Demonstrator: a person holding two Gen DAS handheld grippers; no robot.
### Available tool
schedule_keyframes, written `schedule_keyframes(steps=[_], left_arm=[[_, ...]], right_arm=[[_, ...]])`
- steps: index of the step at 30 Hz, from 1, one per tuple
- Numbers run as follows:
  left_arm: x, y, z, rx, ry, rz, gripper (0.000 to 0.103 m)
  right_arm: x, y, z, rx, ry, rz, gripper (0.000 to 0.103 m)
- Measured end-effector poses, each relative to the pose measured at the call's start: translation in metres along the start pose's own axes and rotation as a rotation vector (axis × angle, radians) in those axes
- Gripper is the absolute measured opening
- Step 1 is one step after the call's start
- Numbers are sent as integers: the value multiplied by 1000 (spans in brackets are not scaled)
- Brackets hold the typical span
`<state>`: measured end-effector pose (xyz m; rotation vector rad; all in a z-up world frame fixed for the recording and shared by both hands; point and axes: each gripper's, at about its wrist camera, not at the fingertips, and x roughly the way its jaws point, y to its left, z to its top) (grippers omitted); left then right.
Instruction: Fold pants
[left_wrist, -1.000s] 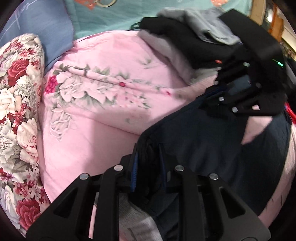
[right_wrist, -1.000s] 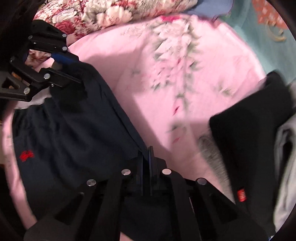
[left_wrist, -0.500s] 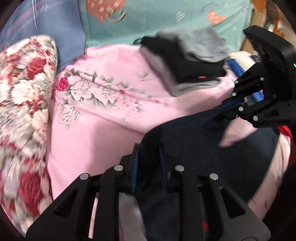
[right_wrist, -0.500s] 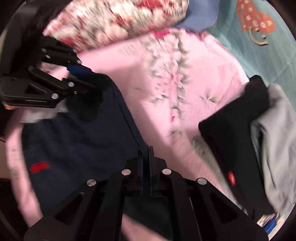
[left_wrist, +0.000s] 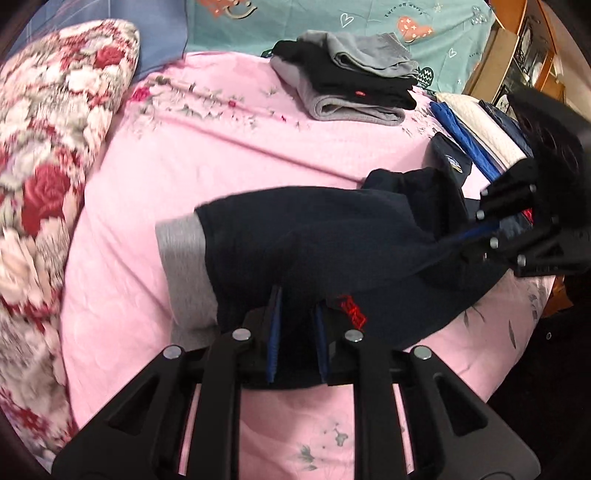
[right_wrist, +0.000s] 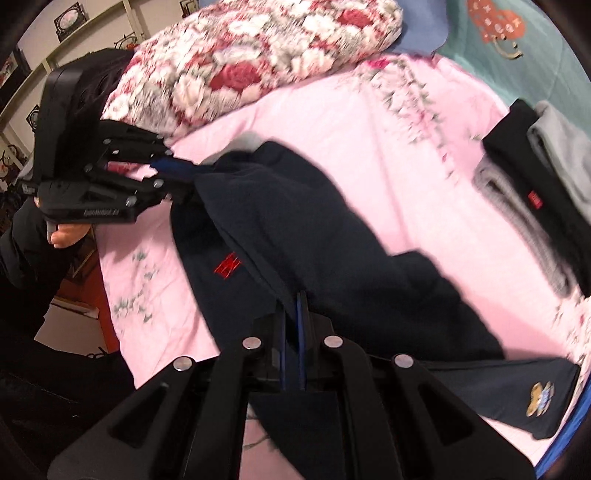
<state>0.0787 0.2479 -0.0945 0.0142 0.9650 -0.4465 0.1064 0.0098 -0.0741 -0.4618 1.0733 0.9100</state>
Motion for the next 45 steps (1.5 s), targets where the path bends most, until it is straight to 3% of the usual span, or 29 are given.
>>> schedule_keyframes(steps=[8, 13, 17, 18, 20, 21, 24, 30, 32, 35, 37, 39, 42, 45], left_arm=[[-4, 5, -16, -31, -4, -5, 17], [-1, 9, -33, -66, 61, -13, 22], [-19, -6, -44, -49, 37, 28, 24], [-23, -9, -44, -51, 31, 40, 33], [-31, -12, -42, -57, 12, 47, 75], [-36, -11, -40, -67, -7, 31, 101], [-42, -5, -35, -91, -26, 58, 101], [-51, -12, -15, -185, -129, -13, 101], [-49, -20, -8, -228, -181, -23, 101], [-30, -24, -4, -326, -165, 9, 100], [-17, -23, -5, -382, -140, 15, 85], [-2, -22, -9, -433, -89, 11, 72], [23, -24, -14, -438, 26, 124, 23], [30, -19, -18, -465, 42, 144, 18]], right_arm=[[23, 27, -17, -19, 52, 46, 5], [37, 36, -23, -7, 76, 64, 5], [47, 39, -32, 6, 70, 62, 6], [46, 39, -33, 6, 60, 63, 7], [45, 38, -35, 15, 44, 76, 13], [45, 37, -37, 25, 36, 97, 24], [45, 43, -39, 33, 15, 132, 43], [37, 62, -39, -7, 20, 60, 50], [23, 60, -36, 13, -16, 74, 50], [1, 48, -29, 72, -100, 73, 50], [-1, 40, -24, 108, -126, 21, 46], [12, 34, -22, 136, -93, 17, 24], [45, 36, -23, 150, 1, 32, 19], [51, 40, -24, 161, 30, 23, 19]])
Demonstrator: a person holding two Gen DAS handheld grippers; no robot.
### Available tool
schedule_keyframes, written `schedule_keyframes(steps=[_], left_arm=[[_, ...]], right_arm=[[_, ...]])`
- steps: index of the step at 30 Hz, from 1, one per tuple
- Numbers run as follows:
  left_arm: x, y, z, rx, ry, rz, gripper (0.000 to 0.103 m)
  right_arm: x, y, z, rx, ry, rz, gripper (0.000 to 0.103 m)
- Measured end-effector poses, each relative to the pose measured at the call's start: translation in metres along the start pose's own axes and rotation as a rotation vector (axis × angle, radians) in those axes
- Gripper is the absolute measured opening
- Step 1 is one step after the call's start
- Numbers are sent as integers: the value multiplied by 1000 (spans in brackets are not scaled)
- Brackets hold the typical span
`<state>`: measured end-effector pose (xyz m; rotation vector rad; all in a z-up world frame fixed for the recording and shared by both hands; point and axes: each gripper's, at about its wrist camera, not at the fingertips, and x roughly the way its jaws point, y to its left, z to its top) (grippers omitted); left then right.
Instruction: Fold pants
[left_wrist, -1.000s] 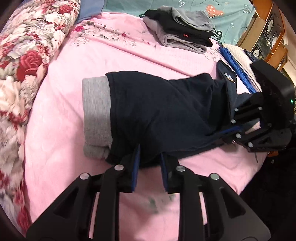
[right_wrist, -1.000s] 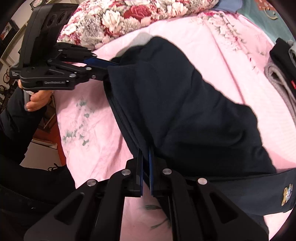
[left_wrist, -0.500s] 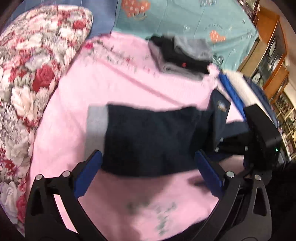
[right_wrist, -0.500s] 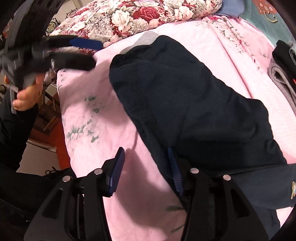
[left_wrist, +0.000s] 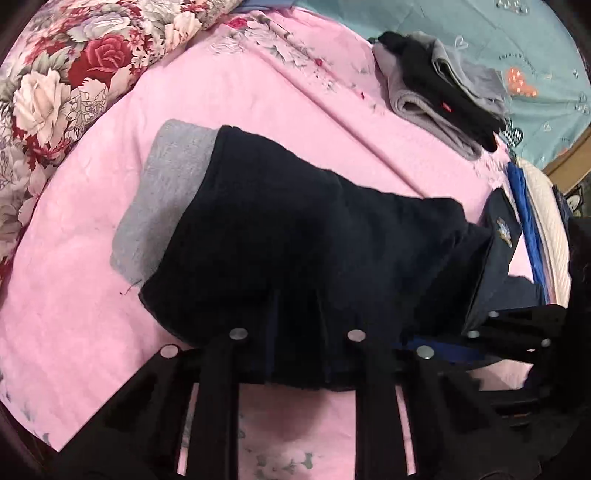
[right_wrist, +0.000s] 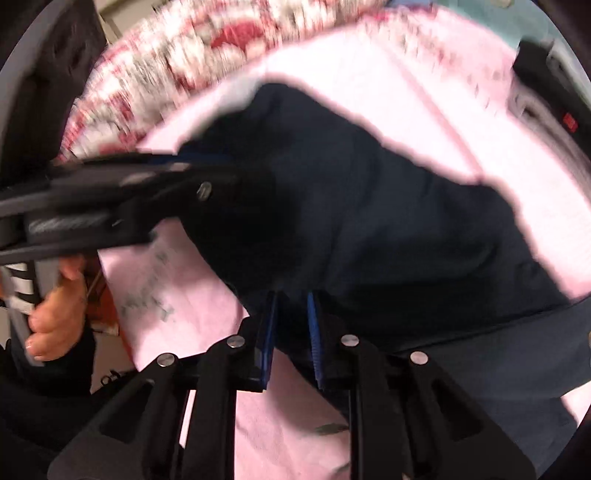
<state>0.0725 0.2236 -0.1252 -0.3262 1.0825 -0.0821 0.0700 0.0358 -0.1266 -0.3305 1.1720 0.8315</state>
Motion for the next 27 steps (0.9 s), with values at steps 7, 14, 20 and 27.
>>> schedule_keyframes(steps=[7, 14, 20, 27], left_arm=[[2, 2, -1, 14, -12, 6, 17], [6, 0, 1, 24, -15, 2, 17], [7, 2, 3, 17, -3, -19, 17], [8, 5, 5, 9, 2, -41, 18]], right_arm=[[-106, -109, 8, 335, -95, -189, 70], [-140, -322, -12, 881, 26, -421, 90], [-108, -379, 3, 998, 108, -415, 81], [-71, -398, -4, 1079, 186, -460, 80]])
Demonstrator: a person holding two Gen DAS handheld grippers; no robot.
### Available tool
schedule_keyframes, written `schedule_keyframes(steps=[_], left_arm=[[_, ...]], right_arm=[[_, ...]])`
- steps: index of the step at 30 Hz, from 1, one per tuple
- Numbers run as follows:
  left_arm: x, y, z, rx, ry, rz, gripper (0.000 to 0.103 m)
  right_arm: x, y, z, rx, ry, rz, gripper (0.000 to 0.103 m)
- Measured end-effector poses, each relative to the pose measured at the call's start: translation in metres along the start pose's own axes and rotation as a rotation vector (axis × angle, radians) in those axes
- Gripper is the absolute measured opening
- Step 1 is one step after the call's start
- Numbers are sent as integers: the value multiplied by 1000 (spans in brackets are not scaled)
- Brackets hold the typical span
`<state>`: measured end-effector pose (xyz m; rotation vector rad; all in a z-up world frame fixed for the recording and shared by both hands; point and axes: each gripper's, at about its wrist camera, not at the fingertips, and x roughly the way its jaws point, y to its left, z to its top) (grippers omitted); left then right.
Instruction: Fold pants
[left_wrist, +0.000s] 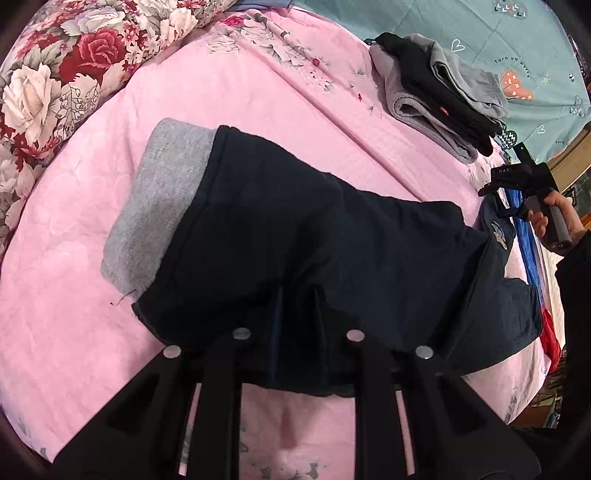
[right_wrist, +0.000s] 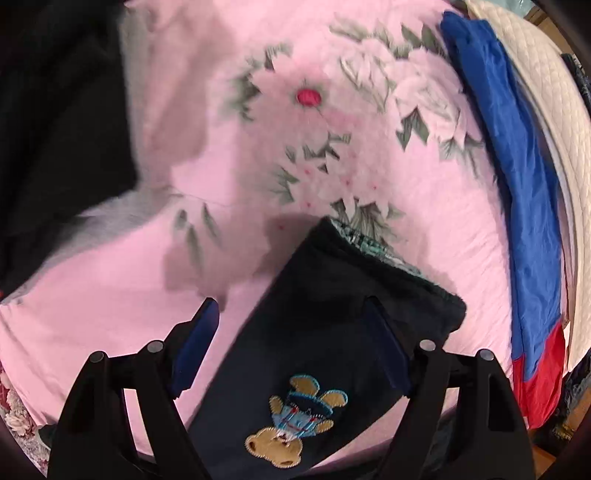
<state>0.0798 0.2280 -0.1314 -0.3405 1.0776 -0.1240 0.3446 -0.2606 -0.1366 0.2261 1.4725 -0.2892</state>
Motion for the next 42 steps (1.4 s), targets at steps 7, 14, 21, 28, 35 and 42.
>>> schedule_keyframes(steps=[7, 14, 21, 28, 35, 42], left_arm=[[-1, -2, 0, 5, -1, 20, 18], [1, -2, 4, 12, 19, 16, 18], [1, -4, 4, 61, 34, 21, 19], [5, -16, 7, 93, 52, 91, 19], [4, -18, 4, 87, 33, 134, 19], [4, -17, 6, 78, 50, 134, 19]], right_arm=[[-10, -26, -5, 21, -50, 46, 10], [-73, -79, -48, -28, -194, 142, 8], [-107, -162, -158, 69, -314, 265, 8], [-14, -231, -222, 279, -213, 425, 8], [-29, -238, -217, 293, -324, 430, 49], [-24, -246, -211, 280, -277, 467, 13]])
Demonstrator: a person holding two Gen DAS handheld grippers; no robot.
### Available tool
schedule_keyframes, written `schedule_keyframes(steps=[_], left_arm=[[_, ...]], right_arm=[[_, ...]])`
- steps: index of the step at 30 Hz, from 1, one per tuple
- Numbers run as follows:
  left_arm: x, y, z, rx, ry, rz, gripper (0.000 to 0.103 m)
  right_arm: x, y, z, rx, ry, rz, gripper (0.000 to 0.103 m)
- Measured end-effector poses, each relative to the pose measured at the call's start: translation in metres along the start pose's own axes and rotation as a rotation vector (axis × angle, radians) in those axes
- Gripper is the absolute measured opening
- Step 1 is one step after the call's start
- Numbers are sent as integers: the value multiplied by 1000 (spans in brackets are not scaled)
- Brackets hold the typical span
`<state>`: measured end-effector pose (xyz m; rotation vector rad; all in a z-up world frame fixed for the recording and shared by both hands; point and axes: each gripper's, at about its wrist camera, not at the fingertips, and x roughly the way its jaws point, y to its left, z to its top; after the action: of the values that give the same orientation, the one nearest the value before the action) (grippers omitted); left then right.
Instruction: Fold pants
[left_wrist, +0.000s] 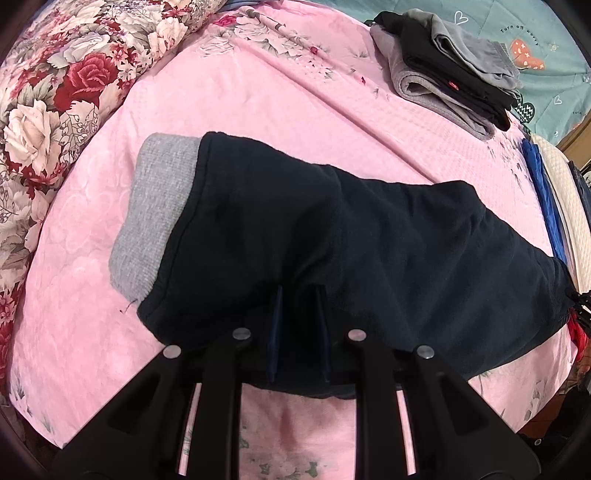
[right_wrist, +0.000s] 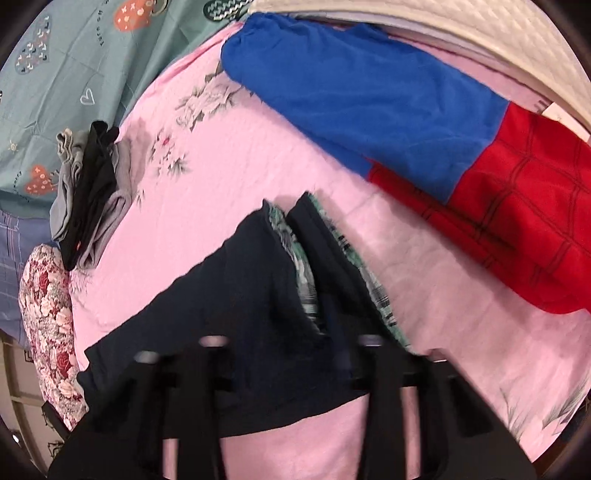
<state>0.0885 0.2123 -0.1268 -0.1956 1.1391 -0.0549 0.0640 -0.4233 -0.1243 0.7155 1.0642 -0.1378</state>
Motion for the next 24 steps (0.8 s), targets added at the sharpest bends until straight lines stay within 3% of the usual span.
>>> schedule_keyframes(steps=[5, 7, 12, 14, 16, 18, 19, 20, 21, 24], left_arm=[[-1, -9, -1, 73, 3, 29, 22], [-1, -13, -3, 93, -2, 46, 23], [-2, -12, -4, 87, -3, 43, 23], [-3, -8, -4, 80, -4, 24, 23], [-3, -5, -5, 73, -12, 7, 23], [-2, -5, -6, 67, -23, 0, 23], [-2, -4, -6, 63, -28, -3, 23], [-3, -4, -7, 59, -31, -5, 23], [-3, -3, -6, 56, -32, -7, 23], [-5, -6, -5, 67, -29, 1, 23]], right_arm=[[-48, -12, -6, 29, -115, 53, 11], [-60, -21, -9, 21, -140, 19, 11], [-19, -48, -15, 68, -9, -34, 12], [-21, -45, -13, 53, -6, -56, 12], [-32, -33, -9, 19, -25, -135, 18], [-53, -2, -7, -104, -123, -331, 25], [-58, 12, -7, -152, -147, -358, 30], [-62, 28, -8, -203, -161, -352, 43], [-62, 52, -11, -262, -166, -306, 46], [-35, 118, -30, -449, -81, -149, 46]])
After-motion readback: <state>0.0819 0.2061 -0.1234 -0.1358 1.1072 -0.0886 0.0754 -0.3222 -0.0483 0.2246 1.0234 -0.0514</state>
